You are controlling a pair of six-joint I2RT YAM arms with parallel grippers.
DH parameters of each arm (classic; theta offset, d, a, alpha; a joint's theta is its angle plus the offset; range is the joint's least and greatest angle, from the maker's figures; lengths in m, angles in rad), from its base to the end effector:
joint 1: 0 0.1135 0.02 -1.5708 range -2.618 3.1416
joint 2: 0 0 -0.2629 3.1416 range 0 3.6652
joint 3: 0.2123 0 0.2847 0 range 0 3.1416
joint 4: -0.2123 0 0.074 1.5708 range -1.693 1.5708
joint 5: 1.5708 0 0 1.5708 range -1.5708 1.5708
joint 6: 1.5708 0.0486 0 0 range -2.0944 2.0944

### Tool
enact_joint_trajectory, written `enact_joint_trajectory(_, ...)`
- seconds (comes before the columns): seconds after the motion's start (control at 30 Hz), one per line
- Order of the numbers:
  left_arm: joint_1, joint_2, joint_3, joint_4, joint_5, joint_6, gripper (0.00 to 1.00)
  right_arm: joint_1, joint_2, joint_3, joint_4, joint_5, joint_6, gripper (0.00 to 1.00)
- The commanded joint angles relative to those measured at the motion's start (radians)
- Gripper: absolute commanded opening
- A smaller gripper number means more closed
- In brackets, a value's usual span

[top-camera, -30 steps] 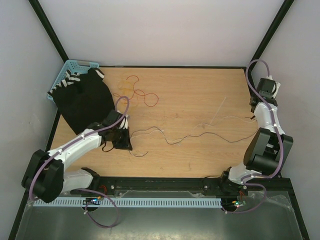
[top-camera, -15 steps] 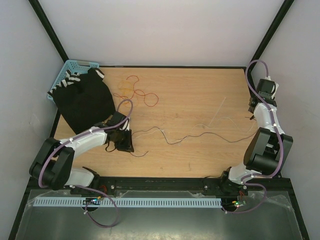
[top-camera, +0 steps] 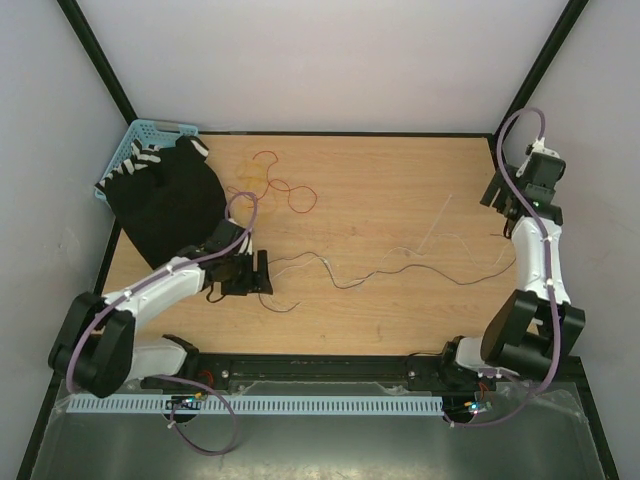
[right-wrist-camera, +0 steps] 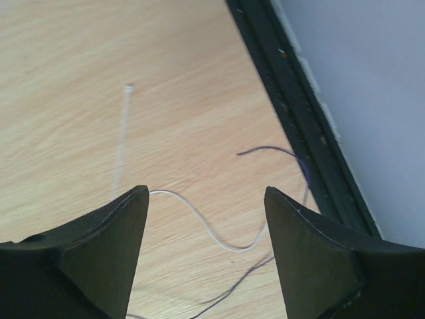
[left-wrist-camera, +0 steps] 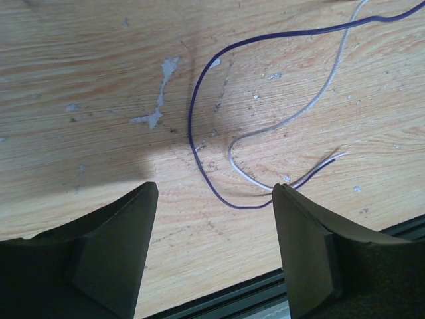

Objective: Zip-tie the wires
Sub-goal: Straighten the cable at the center of the board.

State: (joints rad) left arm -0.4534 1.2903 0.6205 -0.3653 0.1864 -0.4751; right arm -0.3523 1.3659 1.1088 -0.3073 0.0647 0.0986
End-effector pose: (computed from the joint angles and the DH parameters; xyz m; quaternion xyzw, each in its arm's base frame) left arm 0.2341 -0.1241 0.1357 0.0142 0.9604 -0.1982 0.1954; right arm 0.3316 -0.1252 0.2926 0.2109 0.8499 -0.0891 0.4745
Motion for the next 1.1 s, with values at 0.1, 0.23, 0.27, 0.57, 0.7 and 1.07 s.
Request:
enact_joint_trajectory(0.1,0.048,-0.174,0.042,-0.074,-0.013,0.031,0.82,0.040,-0.152,-0.030,0.148,-0.336,0.084,0.83)
enact_joint_trajectory(0.23,0.060,-0.253,0.133,-0.099,-0.004,0.079,0.94,0.146,-0.184,-0.071,0.232,-0.373,0.125,0.83)
enact_joint_trajectory(0.27,0.067,-0.266,0.166,-0.105,-0.008,0.091,0.97,0.182,-0.183,-0.079,0.256,-0.372,0.143,0.83)
enact_joint_trajectory(0.57,0.202,-0.361,0.427,-0.111,0.018,0.134,0.99,0.520,0.052,-0.047,0.482,-0.388,0.218,0.84)
enact_joint_trajectory(0.7,0.214,-0.423,0.469,-0.110,0.020,0.119,0.99,0.656,0.289,0.083,0.538,-0.429,0.237,0.83)
enact_joint_trajectory(1.07,0.216,-0.541,0.420,-0.111,0.022,0.102,0.99,0.840,0.810,0.615,0.407,-0.441,0.250,0.83)
